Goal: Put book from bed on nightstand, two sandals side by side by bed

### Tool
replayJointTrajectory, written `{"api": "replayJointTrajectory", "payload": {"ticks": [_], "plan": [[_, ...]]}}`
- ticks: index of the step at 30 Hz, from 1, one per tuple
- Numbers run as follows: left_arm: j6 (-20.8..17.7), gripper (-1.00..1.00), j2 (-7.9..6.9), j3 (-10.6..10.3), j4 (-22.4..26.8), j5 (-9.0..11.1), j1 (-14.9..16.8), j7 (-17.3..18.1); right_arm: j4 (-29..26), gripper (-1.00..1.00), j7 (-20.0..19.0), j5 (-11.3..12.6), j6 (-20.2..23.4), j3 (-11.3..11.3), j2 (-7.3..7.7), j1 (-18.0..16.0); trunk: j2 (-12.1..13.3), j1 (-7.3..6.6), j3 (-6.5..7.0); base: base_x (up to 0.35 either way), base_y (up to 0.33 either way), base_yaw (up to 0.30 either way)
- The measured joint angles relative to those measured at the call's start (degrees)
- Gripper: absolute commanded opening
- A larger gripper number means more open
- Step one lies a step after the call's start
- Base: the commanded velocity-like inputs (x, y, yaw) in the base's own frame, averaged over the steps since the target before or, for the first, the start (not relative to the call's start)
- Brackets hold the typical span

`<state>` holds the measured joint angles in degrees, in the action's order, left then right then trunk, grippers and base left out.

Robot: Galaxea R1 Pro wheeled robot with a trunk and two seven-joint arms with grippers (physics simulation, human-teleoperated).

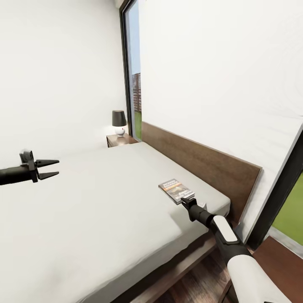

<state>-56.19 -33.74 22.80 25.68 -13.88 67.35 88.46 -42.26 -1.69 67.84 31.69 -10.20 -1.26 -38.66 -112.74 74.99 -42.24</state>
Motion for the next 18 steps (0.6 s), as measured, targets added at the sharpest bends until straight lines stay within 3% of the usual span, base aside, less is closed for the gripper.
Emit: {"api": "replayJointTrajectory", "payload": {"ticks": [18], "plan": [[0.1,1.00,-0.04,0.0,-1.3,0.0,0.0,-0.1,-0.6,-1.00,-0.5,-0.2,0.1,0.6,0.02,0.0,0.0,0.00,0.00,0.000,0.000,0.000]]}}
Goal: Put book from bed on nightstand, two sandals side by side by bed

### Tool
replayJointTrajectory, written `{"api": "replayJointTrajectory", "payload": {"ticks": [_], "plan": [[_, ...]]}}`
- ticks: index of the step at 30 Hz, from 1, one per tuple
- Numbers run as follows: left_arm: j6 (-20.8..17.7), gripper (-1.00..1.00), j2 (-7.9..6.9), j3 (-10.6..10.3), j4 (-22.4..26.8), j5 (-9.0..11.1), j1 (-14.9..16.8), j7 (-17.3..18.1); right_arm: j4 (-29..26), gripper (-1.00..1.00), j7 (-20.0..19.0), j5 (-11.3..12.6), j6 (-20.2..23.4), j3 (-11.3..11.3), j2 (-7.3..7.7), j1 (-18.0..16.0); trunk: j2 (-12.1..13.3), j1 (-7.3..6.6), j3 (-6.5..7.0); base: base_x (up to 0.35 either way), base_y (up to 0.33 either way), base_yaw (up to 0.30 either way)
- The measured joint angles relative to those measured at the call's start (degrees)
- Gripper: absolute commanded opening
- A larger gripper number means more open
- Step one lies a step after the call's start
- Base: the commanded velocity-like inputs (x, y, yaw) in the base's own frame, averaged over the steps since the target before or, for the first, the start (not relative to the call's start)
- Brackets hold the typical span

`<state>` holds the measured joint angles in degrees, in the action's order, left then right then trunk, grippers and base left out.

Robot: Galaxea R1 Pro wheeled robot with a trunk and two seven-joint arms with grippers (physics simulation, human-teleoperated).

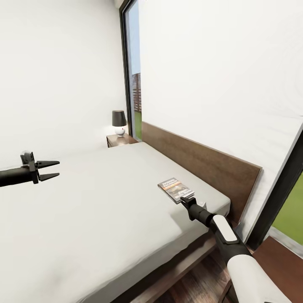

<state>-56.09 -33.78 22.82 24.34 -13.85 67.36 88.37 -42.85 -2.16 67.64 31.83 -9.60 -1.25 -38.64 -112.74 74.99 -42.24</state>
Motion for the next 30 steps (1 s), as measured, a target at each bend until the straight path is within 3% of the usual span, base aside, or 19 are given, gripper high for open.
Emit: {"api": "replayJointTrajectory", "payload": {"ticks": [20,30], "plan": [[0.0,1.00,0.00,0.0,0.0,0.0,0.0,0.0,0.1,-1.00,-0.1,-0.3,0.2,0.4,-0.02,0.0,0.0,0.01,0.00,-0.023,0.000,0.004],[0.5,1.00,0.00,0.0,-0.5,0.0,0.0,-0.1,0.1,-1.00,-0.1,-0.3,0.1,0.4,0.00,0.0,0.0,0.02,0.00,-0.140,0.000,0.148]]}}
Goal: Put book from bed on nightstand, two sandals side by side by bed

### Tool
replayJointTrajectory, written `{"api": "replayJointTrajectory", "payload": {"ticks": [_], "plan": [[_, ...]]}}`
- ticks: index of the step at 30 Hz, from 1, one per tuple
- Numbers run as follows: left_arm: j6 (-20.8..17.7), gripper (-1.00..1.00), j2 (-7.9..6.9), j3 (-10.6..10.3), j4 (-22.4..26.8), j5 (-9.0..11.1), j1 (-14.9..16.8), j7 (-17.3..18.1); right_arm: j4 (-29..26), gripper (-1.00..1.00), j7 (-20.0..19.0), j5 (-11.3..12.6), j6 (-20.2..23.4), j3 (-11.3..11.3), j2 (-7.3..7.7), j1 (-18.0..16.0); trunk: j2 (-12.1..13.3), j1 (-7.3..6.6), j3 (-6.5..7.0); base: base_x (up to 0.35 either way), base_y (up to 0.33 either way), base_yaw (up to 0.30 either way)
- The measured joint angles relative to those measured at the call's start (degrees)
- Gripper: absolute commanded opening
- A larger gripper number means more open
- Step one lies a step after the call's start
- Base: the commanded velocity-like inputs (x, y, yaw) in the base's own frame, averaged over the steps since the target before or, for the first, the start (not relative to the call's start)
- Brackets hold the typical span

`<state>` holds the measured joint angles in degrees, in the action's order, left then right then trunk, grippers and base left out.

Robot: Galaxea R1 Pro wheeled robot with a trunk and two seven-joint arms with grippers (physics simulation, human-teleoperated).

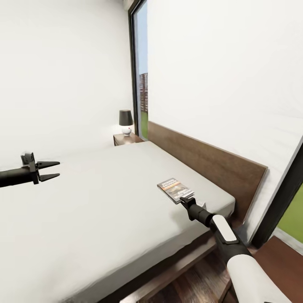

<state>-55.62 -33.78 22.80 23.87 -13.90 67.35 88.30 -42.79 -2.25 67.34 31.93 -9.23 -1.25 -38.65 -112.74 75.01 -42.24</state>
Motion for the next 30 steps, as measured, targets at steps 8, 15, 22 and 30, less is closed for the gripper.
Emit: {"api": "replayJointTrajectory", "payload": {"ticks": [8,15,22,30], "plan": [[0.3,1.00,0.00,0.0,-0.4,0.0,0.0,0.0,0.0,-1.00,0.0,-0.1,0.0,0.0,0.00,0.0,0.0,-0.01,0.00,-0.089,0.000,0.201],[0.3,1.00,0.00,0.0,-0.5,0.0,0.0,0.0,0.0,-1.00,0.0,-0.1,0.0,-0.1,0.00,0.0,0.0,-0.01,0.00,-0.016,0.000,0.162],[0.3,1.00,0.08,0.0,-0.5,0.0,0.0,-0.1,0.0,-1.00,0.1,0.1,-0.2,0.0,0.00,0.0,0.0,-0.02,0.00,-0.002,0.000,0.034],[0.4,1.00,-0.03,0.0,-0.5,-0.1,0.0,-0.1,0.0,-1.00,0.0,0.1,-0.1,0.1,-0.08,0.0,0.0,-0.01,0.00,-0.006,0.000,0.003]]}}
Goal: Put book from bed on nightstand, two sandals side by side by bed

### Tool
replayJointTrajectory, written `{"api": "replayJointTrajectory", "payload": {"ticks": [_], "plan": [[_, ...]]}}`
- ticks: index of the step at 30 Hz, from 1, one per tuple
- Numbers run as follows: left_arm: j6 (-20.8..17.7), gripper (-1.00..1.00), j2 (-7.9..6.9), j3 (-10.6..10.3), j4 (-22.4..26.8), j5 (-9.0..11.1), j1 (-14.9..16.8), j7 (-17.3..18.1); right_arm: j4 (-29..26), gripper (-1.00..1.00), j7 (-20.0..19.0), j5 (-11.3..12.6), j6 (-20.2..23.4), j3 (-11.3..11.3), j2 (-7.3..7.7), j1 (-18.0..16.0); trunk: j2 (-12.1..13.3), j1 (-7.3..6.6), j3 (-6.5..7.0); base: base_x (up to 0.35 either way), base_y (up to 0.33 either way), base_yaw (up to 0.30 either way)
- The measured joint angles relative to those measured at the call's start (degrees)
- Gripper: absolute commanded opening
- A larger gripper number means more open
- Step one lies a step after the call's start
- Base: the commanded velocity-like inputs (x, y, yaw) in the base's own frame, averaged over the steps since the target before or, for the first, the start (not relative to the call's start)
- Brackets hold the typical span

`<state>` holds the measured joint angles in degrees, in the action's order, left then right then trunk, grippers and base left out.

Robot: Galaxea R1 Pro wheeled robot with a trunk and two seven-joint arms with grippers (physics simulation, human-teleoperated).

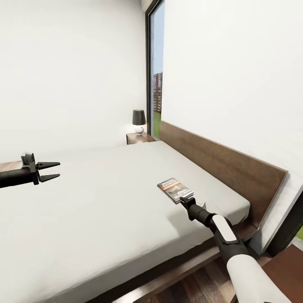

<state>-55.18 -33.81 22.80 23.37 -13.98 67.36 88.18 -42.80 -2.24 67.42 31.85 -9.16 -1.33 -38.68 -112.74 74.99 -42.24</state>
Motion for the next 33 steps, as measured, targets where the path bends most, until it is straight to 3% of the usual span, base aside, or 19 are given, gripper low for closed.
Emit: {"api": "replayJointTrajectory", "payload": {"ticks": [9,33], "plan": [[0.3,1.00,0.02,0.0,0.0,0.0,0.0,0.0,0.0,-1.00,0.1,0.0,0.0,0.0,0.05,0.0,0.0,0.01,0.00,-0.082,-0.014,0.050],[0.3,1.00,0.02,0.0,0.0,0.0,0.0,0.1,0.0,-1.00,0.1,-0.2,0.0,-0.1,0.04,0.0,0.0,0.01,0.00,-0.101,-0.044,0.176]]}}
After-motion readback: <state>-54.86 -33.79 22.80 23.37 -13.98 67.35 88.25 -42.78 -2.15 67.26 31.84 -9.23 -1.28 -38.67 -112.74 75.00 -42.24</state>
